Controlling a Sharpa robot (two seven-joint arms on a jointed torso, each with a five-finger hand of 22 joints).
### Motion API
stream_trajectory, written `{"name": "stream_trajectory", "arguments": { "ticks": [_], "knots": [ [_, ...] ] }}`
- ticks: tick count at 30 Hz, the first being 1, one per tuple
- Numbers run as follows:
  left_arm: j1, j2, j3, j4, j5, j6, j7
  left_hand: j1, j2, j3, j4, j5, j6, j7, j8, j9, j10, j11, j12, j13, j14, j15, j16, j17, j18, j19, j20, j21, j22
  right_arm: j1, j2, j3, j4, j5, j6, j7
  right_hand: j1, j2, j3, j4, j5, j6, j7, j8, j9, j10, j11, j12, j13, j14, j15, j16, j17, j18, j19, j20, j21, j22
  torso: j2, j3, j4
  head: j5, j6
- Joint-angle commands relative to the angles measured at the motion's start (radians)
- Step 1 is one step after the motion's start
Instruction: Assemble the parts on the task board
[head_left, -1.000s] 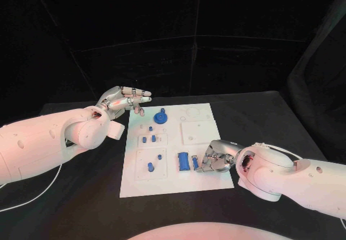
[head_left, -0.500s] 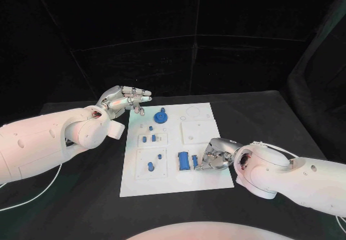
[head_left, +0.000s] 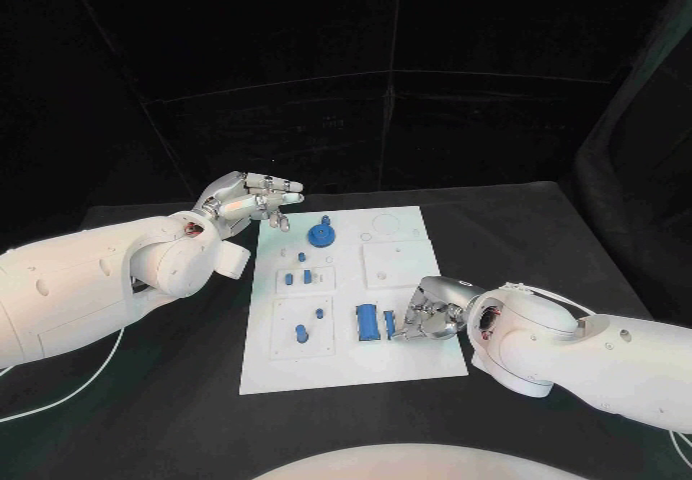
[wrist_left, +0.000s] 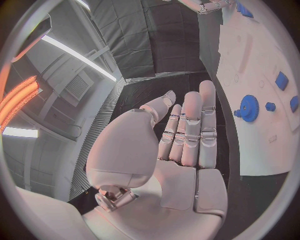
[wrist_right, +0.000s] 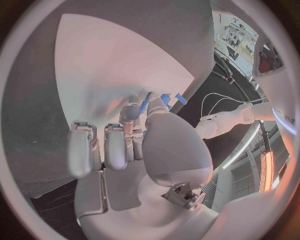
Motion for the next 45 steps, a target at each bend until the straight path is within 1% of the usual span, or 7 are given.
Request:
{"name": "stream_trajectory", "arguments": {
  "ticks": [1,9,22,30,36,40,45],
  "knots": [
    [0.002,0.0,0.001,0.001,0.003,0.009,0.001,0.008,0.007,0.0,-0.006,0.003,-0.005,0.005,0.006,-0.002,-0.005,-0.001,0.006,-0.001,-0.01,0.0,0.003,-0.002,0.014,-0.004,0.0,-0.005,-0.001,0.0,-0.003,-0.001,0.004,0.028,-0.01,0.017,-0.005,-0.01,-0.02,0.006,-0.028,-0.01,0.001,-0.004,-0.002,-0.005,0.0,-0.006,-0.001,0.056,0.01,-0.005,0.007,-0.01,-0.007,0.001,-0.007,0.103,0.0,0.0004,-0.0007,0.0,0.002],
    [0.001,0.0,0.001,0.001,0.003,0.01,0.001,0.009,0.007,0.001,-0.007,0.003,-0.005,0.005,0.006,-0.002,-0.005,-0.001,0.006,-0.001,-0.01,0.0,0.003,-0.002,0.014,-0.004,0.0,-0.005,-0.001,0.0,-0.015,-0.001,0.008,0.073,-0.082,0.057,-0.058,-0.03,-0.047,0.066,-0.084,-0.011,0.0,0.0,0.002,-0.004,0.001,-0.002,0.003,0.057,0.01,-0.006,0.007,-0.01,-0.006,0.002,-0.008,0.103,0.0,0.0006,0.0007,-0.001,0.004],
    [0.001,0.002,0.001,0.0,0.003,0.009,0.001,0.009,0.007,0.001,-0.007,0.003,-0.005,0.005,0.006,-0.002,-0.005,-0.001,0.006,-0.001,-0.01,0.0,0.003,-0.002,0.014,-0.004,0.0,-0.005,-0.001,0.001,-0.012,0.0,-0.017,0.07,-0.077,0.038,0.0,0.016,-0.029,0.053,-0.006,-0.011,-0.001,0.006,0.007,-0.004,-0.001,0.001,0.008,0.058,0.008,-0.006,0.009,-0.01,-0.004,0.0,-0.008,0.105,0.001,-0.0004,0.0017,-0.003,0.005],
    [0.001,0.003,0.0,-0.005,0.014,0.009,0.021,-0.019,0.001,-0.015,0.007,0.002,-0.005,0.003,0.009,-0.001,-0.007,-0.001,0.013,-0.001,-0.012,0.004,0.005,-0.008,0.013,-0.006,0.004,-0.008,-0.004,0.007,-0.026,0.001,-0.048,0.424,-0.244,0.457,0.047,0.036,-0.044,0.035,-0.002,-0.114,0.037,-0.043,-0.015,-0.111,0.031,-0.248,-0.154,0.01,0.034,-0.156,-0.183,0.032,-0.131,0.021,-0.139,-0.06,-0.007,-0.0016,-0.0018,-0.003,0.022],
    [0.0,0.012,-0.013,-0.027,0.066,0.006,0.052,-0.039,-0.004,-0.052,0.023,-0.001,-0.012,-0.012,0.011,-0.002,0.003,-0.011,0.02,-0.004,-0.104,0.003,-0.14,-0.089,0.014,-0.096,0.009,-0.104,-0.066,0.064,-0.012,0.001,-0.144,0.803,-0.225,0.736,0.103,0.073,-0.064,-0.003,0.011,-0.16,0.074,-0.063,-0.031,-0.228,0.068,-0.41,-0.306,-0.163,0.07,-0.668,-0.683,0.124,-0.454,0.053,-0.579,-0.525,-0.031,-0.0062,-0.0063,-0.003,0.038],
    [-0.004,0.027,-0.019,-0.059,0.113,0.007,0.079,-0.052,-0.002,-0.072,0.04,0.011,-0.008,-0.02,0.007,-0.002,0.026,-0.002,-0.001,-0.006,-0.204,0.039,-0.369,-0.196,0.004,-0.218,0.04,-0.24,-0.158,0.095,0.032,0.003,-0.251,0.997,-0.172,0.85,0.157,0.098,-0.06,-0.047,0.003,-0.203,0.114,-0.075,-0.056,-0.338,0.124,-0.566,-0.471,-0.359,0.149,-0.962,-0.83,0.113,-0.59,0.109,-0.823,-0.681,-0.054,-0.0128,-0.0123,-0.004,0.067],
    [-0.012,0.052,-0.022,-0.104,0.168,-0.01,0.122,-0.044,0.008,-0.088,0.05,0.002,0.002,-0.016,-0.006,-0.003,0.053,0.011,-0.063,-0.007,-0.217,0.075,-0.573,-0.286,0.011,-0.318,0.087,-0.384,-0.276,0.11,0.116,0.02,-0.4,1.137,-0.117,0.929,0.174,0.115,-0.058,-0.116,-0.011,-0.233,0.114,-0.072,-0.101,-0.318,0.144,-0.645,-0.692,-0.371,0.182,-1.195,-1.019,0.128,-0.589,0.184,-1.051,-0.855,-0.076,-0.0179,-0.0183,0.004,0.104]
  ]
}}
